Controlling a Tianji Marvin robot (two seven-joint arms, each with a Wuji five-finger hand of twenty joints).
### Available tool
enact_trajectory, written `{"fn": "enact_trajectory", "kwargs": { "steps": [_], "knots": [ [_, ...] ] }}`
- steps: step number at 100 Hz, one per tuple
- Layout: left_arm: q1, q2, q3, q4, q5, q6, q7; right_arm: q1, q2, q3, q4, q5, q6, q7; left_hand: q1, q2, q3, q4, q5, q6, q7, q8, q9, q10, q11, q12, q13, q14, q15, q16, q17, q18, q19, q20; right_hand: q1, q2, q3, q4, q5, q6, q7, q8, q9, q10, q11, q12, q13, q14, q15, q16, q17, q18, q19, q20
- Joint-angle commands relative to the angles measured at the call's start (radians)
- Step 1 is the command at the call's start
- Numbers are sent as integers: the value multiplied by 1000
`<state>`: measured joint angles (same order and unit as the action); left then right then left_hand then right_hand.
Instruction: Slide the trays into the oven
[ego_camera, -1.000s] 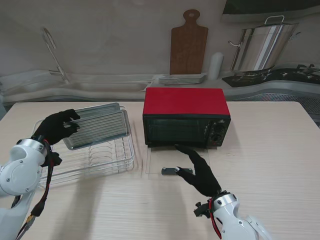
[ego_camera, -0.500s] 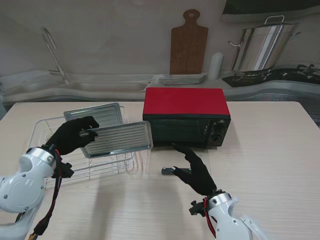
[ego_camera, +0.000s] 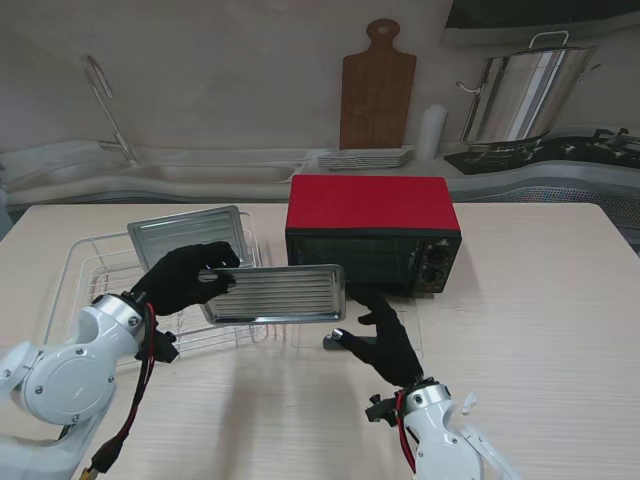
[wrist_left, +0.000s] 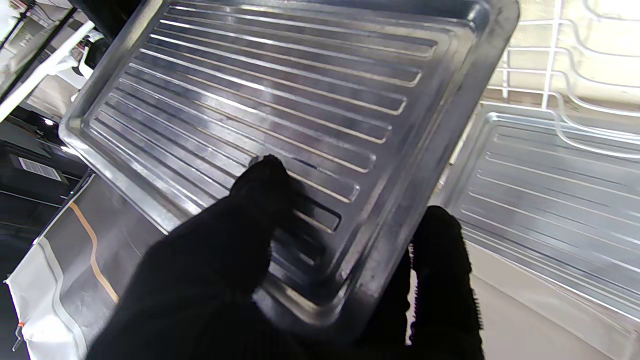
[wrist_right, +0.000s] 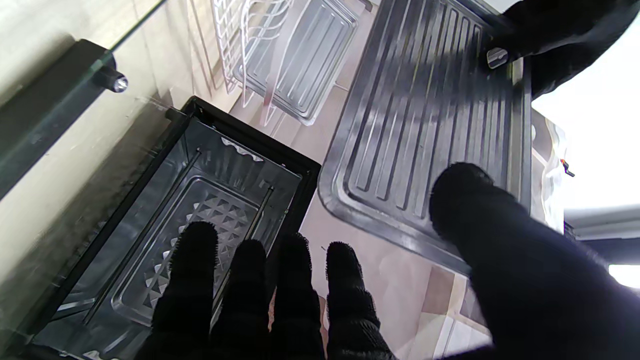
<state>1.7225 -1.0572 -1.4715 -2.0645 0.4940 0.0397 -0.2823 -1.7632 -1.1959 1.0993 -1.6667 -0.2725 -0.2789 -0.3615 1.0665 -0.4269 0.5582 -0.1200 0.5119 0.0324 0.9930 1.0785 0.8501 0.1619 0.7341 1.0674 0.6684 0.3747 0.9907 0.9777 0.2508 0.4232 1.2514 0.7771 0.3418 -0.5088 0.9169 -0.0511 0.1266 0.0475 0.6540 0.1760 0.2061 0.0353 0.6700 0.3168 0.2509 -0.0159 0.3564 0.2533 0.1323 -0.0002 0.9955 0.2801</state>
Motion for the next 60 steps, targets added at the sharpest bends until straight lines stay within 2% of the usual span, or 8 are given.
{"fn": "enact_trajectory", "kwargs": {
  "steps": [1,16,40,51,60],
  "knots": [
    [-8,-2,11,-6,-16,-5,-31,1,-18,-9,5,5,-18,5,101,107,190,149,121,-103,201,166,79,-45,165,69,38,13,45,13,0,35,49,23,38,-29,-26,-45,-26,-7,40,20,-8,12,27,16,35,1,20,17,29,-11,27,21],
    [-35,1,39,8,-33,-10,-49,15,-27,-22,20,32,-39,-9,100,107,190,149,121,-103,200,167,80,-45,164,70,38,13,45,13,-1,35,49,22,64,-67,36,-59,37,-21,86,31,76,15,30,18,114,13,34,24,115,-5,44,31],
    [-70,7,75,28,-56,-16,-77,30,-32,-34,37,111,-81,14,102,110,189,150,118,-104,197,166,79,-46,163,72,37,13,45,13,-1,33,49,22,122,-128,169,-83,224,-62,88,55,288,20,-10,18,316,40,32,22,290,18,66,28],
    [-82,8,90,34,-65,-20,-82,35,-36,-41,44,122,-100,10,101,109,187,150,118,-104,197,167,78,-46,162,73,37,12,44,13,-1,32,49,21,172,-182,246,-79,306,-83,88,74,380,18,-30,18,410,50,21,15,375,24,70,9],
    [-89,8,99,37,-66,-24,-84,36,-40,-45,48,136,-119,2,102,107,186,150,118,-104,197,167,77,-47,160,73,37,12,44,13,-1,32,49,21,253,-220,320,-73,403,-112,99,90,482,15,-47,13,502,59,20,9,450,36,84,-11]
  ]
}}
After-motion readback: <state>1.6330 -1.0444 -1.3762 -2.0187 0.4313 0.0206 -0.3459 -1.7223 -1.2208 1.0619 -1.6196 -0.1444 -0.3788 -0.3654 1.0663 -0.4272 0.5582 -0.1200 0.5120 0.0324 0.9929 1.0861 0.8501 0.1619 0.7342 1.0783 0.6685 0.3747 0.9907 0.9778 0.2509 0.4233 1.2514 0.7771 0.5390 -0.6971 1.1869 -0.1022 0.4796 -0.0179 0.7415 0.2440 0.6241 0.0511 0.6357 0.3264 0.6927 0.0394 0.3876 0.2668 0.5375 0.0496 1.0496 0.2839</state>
